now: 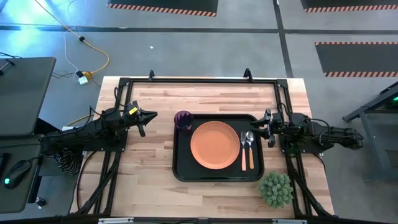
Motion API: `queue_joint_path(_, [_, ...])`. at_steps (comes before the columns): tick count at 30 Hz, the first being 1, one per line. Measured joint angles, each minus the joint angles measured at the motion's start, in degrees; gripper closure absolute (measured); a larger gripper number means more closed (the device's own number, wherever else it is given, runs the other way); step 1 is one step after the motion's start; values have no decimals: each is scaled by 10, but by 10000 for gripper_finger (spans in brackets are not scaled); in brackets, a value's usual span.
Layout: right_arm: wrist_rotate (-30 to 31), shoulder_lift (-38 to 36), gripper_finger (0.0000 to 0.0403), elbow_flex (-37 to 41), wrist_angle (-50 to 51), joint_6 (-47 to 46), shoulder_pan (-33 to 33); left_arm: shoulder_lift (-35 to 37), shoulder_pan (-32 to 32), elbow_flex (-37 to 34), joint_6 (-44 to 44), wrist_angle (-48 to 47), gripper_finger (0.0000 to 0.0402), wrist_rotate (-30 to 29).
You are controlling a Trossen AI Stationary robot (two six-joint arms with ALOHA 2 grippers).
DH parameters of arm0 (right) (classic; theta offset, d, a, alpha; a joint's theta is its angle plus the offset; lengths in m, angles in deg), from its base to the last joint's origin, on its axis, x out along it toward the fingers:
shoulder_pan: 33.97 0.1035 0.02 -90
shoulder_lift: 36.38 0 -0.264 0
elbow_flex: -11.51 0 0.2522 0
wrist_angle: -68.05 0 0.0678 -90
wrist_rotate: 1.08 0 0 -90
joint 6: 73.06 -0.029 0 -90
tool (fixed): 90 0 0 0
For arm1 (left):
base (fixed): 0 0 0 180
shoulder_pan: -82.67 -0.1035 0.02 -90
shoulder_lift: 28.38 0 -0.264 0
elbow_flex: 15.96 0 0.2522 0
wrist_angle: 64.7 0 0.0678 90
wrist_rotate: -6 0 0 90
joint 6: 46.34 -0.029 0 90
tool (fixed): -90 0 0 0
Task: Pick and place plate/cup/fork/spoon on tray
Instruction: Return to Home Position
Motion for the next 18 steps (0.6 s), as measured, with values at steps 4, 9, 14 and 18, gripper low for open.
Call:
queue_joint_path(4, [0,0,249,0,0,-10,0,0,0,0,0,0,378,0])
queue_joint_path(9, [0,0,249,0,0,-40,0,0,0,0,0,0,378,0])
queue_joint_path(14, [0,0,249,0,1,-41,0,0,0,0,0,0,378,0])
queue_joint_path(18, [0,0,249,0,1,-40,0,0,0,0,0,0,378,0])
